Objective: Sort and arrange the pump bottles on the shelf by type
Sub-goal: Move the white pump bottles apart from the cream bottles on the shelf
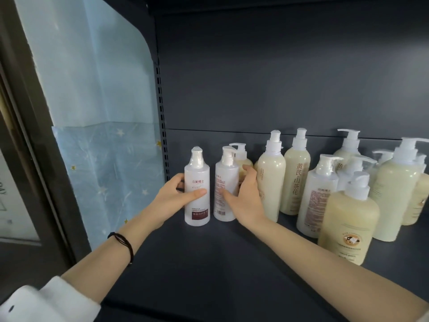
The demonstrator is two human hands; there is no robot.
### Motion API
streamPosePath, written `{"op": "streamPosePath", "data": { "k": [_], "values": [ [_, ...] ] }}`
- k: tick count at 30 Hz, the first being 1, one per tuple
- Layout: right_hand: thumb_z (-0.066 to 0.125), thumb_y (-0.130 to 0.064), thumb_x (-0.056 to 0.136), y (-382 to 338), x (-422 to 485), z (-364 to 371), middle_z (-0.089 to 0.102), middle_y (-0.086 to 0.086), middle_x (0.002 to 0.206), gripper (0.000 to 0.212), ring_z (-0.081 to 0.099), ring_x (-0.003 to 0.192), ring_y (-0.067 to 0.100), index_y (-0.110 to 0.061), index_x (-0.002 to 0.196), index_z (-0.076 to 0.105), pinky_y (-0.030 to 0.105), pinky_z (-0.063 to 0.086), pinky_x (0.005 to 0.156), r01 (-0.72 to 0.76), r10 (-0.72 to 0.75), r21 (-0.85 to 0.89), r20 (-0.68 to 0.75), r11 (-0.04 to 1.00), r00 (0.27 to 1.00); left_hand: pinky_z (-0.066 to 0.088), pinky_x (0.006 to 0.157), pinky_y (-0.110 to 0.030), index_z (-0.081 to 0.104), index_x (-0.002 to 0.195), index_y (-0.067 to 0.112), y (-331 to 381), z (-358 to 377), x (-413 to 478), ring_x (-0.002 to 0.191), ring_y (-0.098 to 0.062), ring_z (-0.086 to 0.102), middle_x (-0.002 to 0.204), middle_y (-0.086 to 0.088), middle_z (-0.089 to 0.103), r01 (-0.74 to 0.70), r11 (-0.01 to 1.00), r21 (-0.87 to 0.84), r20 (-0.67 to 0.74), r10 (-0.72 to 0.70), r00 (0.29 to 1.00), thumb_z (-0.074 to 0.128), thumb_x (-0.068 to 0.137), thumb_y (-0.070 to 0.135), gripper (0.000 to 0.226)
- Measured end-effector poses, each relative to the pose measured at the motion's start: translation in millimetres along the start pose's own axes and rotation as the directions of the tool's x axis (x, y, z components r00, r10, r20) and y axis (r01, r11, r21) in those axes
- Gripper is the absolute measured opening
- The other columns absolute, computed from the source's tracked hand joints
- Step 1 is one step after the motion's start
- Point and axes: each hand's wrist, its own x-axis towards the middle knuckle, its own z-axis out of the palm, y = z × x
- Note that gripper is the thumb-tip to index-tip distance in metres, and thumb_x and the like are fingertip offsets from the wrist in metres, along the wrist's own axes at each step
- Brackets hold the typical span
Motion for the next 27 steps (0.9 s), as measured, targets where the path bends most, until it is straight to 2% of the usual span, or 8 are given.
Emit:
{"op": "streamPosePath", "data": {
  "k": [2,5,10,13,16,20,23,27],
  "values": [
    [0.076,-0.023,0.078,-5,-3,-4,0.044,0.002,0.135,0.082,0.045,0.126,0.019,-0.014,0.142,0.026,0.041,0.04,0.107,-0.02,0.021,-0.008,0.038,1.0,0.999,0.055,0.084,-0.032,0.055,0.115,0.026,3,0,-12,0.095,-0.011,0.065,0.105,0.004,0.064,-0.001,1.0,-0.024,-0.004,0.001,1.0,0.077,0.078,0.032,0.044],
    [0.077,-0.032,0.076,-13,-17,-13,0.05,0.002,0.121,0.068,0.053,0.11,0.017,-0.018,0.133,0.041,0.038,0.046,0.098,-0.039,0.043,-0.05,0.08,0.998,0.996,0.055,0.082,-0.03,0.055,0.116,0.024,6,1,-30,0.097,-0.012,0.065,0.105,0.004,0.065,-0.008,0.997,-0.073,-0.016,0.007,1.0,0.077,0.077,0.031,0.045],
    [0.081,-0.031,0.07,-28,-65,-49,0.05,-0.004,0.117,0.062,0.055,0.105,0.015,-0.023,0.12,0.045,0.039,0.052,0.09,-0.053,0.054,-0.033,0.029,0.998,0.998,0.054,0.09,-0.041,0.056,0.11,0.032,12,1,-71,0.1,-0.013,0.065,0.107,0.007,0.064,-0.04,0.996,-0.077,-0.016,0.039,0.999,0.077,0.075,0.034,0.041],
    [0.079,-0.026,0.075,-39,-98,-79,0.055,-0.01,0.11,0.057,0.057,0.102,0.012,-0.028,0.118,0.042,0.032,0.051,0.087,-0.059,0.059,-0.028,0.014,0.998,0.998,0.053,0.091,-0.043,0.056,0.105,0.036,24,10,-97,0.1,-0.013,0.064,0.108,0.008,0.063,-0.069,0.992,-0.105,-0.018,0.068,0.998,0.077,0.076,0.033,0.036],
    [0.078,-0.023,0.077,-47,-125,-110,0.053,-0.017,0.102,0.061,0.054,0.095,0.005,-0.023,0.128,0.044,0.025,0.046,0.081,-0.06,0.059,-0.031,-0.046,0.998,0.997,0.053,0.091,-0.044,0.057,0.105,0.034,42,29,-120,0.101,-0.015,0.064,0.109,0.007,0.064,-0.087,0.984,-0.153,0.005,0.089,0.996,0.076,0.077,0.033,0.034],
    [0.076,-0.019,0.078,-51,-155,-154,0.053,-0.023,0.099,0.054,0.054,0.088,-0.002,-0.026,0.122,0.045,0.021,0.047,0.074,-0.09,0.091,0.016,-0.126,0.996,0.988,0.055,0.088,-0.043,0.059,0.113,0.028,71,69,-146,0.102,-0.015,0.065,0.107,0.007,0.065,-0.092,0.974,-0.205,0.082,0.111,0.99,0.073,0.079,0.035,0.038],
    [0.074,-0.018,0.08,-48,-174,-191,0.054,-0.02,0.1,0.052,0.055,0.089,0.001,-0.031,0.119,0.042,0.017,0.045,0.071,-0.095,0.092,-0.006,-0.189,0.995,0.978,0.053,0.092,-0.044,0.058,0.12,0.027,89,103,-157,0.105,-0.015,0.063,0.111,0.008,0.065,-0.094,0.974,-0.207,0.153,0.127,0.98,0.073,0.079,0.035,0.044],
    [0.075,-0.02,0.079,-33,-193,-244,0.058,-0.013,0.104,0.053,0.059,0.095,0.008,-0.028,0.122,0.046,0.023,0.047,0.075,-0.132,0.125,-0.008,-0.273,0.991,0.954,0.05,0.095,-0.045,0.058,0.117,0.029,110,153,-166,0.107,-0.014,0.061,0.112,0.011,0.064,-0.111,0.973,-0.202,0.229,0.157,0.961,0.072,0.08,0.036,0.04]
  ]
}}
